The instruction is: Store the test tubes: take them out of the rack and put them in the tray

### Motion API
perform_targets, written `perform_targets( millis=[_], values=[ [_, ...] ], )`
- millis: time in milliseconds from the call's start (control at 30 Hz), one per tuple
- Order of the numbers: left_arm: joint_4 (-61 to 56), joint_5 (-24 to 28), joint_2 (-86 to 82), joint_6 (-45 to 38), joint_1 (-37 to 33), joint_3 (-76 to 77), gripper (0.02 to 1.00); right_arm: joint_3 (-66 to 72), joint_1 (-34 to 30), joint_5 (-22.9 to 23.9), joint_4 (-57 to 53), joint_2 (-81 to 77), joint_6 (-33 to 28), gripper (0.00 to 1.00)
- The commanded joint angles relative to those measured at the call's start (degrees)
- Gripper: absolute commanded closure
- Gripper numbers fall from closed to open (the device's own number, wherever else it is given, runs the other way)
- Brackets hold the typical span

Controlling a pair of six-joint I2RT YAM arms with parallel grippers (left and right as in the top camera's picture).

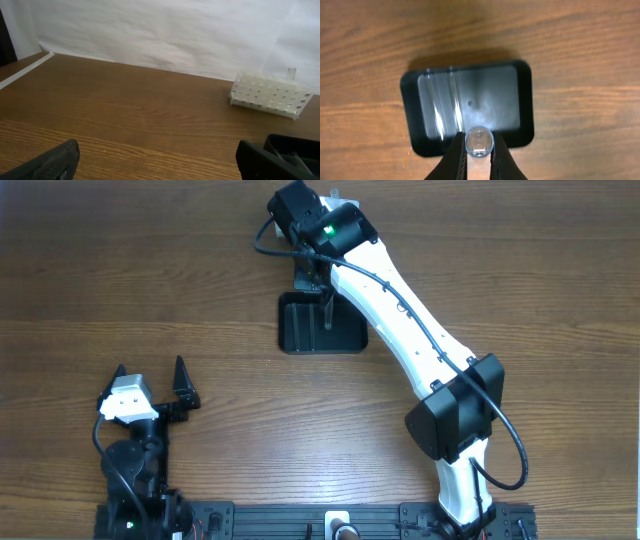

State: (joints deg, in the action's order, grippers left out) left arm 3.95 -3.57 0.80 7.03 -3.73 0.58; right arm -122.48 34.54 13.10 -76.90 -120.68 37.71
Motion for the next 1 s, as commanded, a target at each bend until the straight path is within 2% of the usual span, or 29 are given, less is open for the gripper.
perform_targets(
  millis=[33, 167, 1000],
  values=[
    [0.0, 0.35, -0.42, -1.01, -0.31, -0.24, 0.023, -0.68, -0.9, -3.56, -1.81, -0.46, 2.12, 0.991],
    [0.0, 0.35, -0.42, -1.01, -0.31, -0.26, 0.02, -0.68, -1.75, -5.18, -2.38, -2.54, 2.1, 0.989],
    [0.0, 0.35, -0.42, -1.01, -0.31, -0.26, 0.02, -0.68, -4.63, -5.11, 0.33, -11.58, 1.86, 0.985]
  ],
)
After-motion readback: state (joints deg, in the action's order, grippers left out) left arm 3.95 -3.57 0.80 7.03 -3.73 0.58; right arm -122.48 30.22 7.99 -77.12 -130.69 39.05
